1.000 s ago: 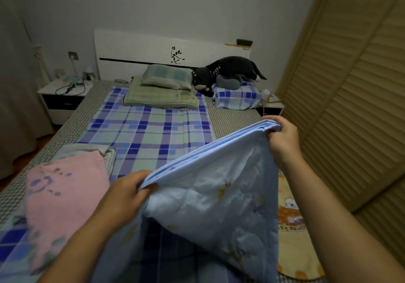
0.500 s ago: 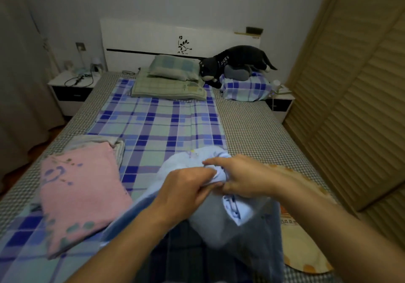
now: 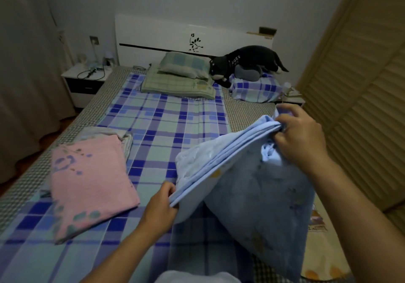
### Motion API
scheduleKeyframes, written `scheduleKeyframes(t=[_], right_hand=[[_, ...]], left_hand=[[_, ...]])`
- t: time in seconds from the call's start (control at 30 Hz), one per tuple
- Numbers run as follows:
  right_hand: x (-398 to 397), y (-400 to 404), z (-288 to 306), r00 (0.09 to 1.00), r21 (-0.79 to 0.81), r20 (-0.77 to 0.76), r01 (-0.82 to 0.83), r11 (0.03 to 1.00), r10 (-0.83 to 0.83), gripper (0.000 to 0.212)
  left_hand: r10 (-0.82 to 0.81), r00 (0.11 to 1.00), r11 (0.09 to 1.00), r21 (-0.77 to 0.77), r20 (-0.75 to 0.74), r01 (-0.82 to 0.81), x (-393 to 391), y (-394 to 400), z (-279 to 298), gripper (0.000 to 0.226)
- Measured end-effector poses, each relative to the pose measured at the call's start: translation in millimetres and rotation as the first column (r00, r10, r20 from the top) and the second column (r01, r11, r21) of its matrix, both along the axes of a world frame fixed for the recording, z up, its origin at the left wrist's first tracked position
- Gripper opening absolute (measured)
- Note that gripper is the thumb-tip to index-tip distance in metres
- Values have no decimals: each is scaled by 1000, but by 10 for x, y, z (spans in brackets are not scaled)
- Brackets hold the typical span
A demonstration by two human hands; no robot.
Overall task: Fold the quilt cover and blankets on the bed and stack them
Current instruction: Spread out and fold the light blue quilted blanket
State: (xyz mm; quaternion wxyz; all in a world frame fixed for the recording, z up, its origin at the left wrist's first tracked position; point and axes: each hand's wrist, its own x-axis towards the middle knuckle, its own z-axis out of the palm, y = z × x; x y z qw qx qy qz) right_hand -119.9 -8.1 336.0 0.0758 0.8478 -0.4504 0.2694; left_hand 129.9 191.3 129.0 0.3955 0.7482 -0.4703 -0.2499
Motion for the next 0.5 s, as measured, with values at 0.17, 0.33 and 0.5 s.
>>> scheduleKeyframes(t=[0.17, 0.33, 0.5], right_hand=[[-247, -134, -403, 959, 74, -244, -130, 989, 145, 18], [-273, -80, -925, 953, 229, -298, 23, 973, 47, 11], [-299, -108, -1137, 978, 236, -164, 163, 958, -126, 9]], left_hand=[[-289, 722, 940, 43, 629, 339, 236, 358, -175, 104], [-446, 678, 893, 246, 584, 376, 256, 468, -259, 94], [-367, 649, 915, 134, 666, 380, 34, 479, -299, 101]])
